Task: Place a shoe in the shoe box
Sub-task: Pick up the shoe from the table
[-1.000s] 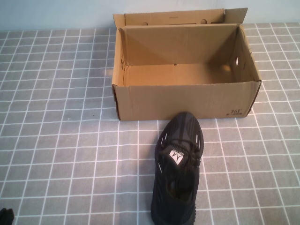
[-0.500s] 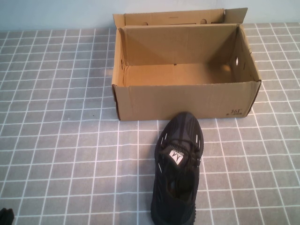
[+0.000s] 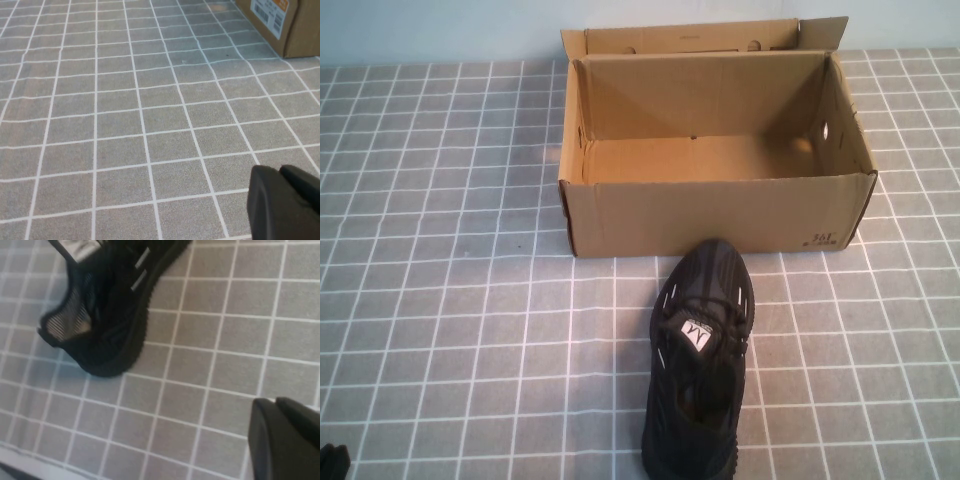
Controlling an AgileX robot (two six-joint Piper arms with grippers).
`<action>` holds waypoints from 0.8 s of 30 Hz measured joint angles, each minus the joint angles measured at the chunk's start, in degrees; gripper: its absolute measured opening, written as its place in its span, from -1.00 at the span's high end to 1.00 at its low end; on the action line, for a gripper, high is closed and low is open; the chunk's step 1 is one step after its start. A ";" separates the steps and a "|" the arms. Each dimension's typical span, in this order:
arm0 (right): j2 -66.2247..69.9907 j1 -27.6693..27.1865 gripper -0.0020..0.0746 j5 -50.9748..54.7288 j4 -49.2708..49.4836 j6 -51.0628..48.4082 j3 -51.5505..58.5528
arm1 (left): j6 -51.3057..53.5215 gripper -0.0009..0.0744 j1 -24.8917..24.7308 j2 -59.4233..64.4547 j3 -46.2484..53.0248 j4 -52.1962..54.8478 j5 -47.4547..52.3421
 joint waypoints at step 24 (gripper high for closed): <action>46.58 42.70 0.85 0.67 -17.47 -6.78 -35.67 | 0.00 0.98 0.00 0.00 0.00 0.00 0.00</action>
